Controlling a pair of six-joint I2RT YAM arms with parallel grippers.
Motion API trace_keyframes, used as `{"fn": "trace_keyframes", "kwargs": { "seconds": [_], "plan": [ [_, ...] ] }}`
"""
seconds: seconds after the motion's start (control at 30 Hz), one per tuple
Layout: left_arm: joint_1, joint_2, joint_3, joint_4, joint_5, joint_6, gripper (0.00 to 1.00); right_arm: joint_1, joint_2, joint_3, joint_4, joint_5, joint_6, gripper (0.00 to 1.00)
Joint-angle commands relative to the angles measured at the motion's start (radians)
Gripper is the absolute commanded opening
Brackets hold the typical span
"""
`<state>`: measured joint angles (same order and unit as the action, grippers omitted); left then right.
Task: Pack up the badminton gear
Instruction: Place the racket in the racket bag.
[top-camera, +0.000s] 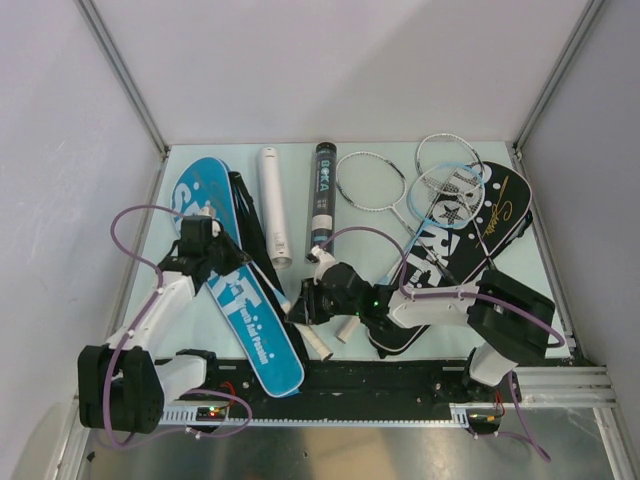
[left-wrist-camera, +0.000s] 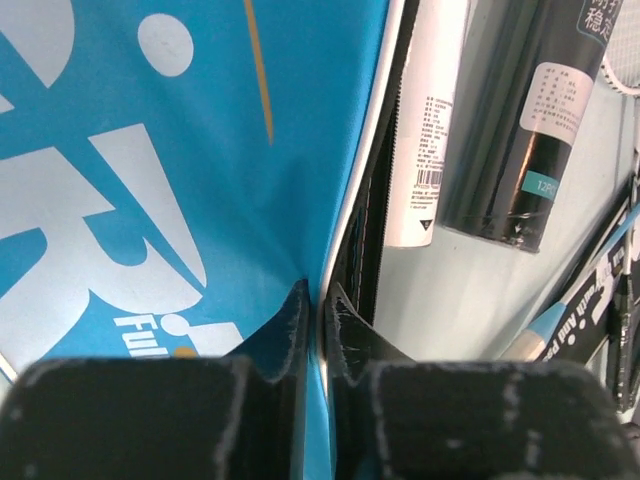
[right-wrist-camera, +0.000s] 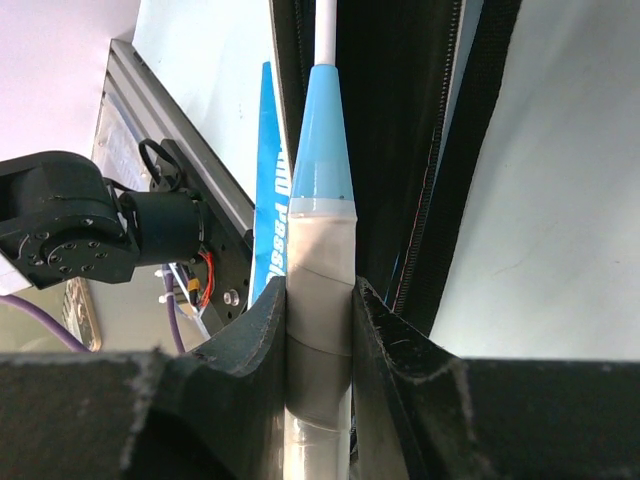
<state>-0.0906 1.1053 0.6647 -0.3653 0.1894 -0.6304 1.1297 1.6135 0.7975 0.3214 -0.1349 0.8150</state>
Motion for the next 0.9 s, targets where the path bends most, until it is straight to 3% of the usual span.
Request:
{"fn": "trace_keyframes", "kwargs": {
  "seconds": [0.0,0.4,0.87],
  "plan": [
    [-0.008,-0.047,-0.004,0.012,0.053,-0.017,0.04,0.008,0.020,0.055,0.130,0.038,-0.054,0.00],
    [-0.008,-0.193,-0.057,0.009,0.221,-0.128,0.00,-0.006,0.167,0.116,0.195,0.061,-0.116,0.00],
    [-0.008,-0.248,-0.064,-0.013,0.320,-0.110,0.00,0.004,0.268,0.165,0.263,0.126,-0.120,0.00]
  ]
}}
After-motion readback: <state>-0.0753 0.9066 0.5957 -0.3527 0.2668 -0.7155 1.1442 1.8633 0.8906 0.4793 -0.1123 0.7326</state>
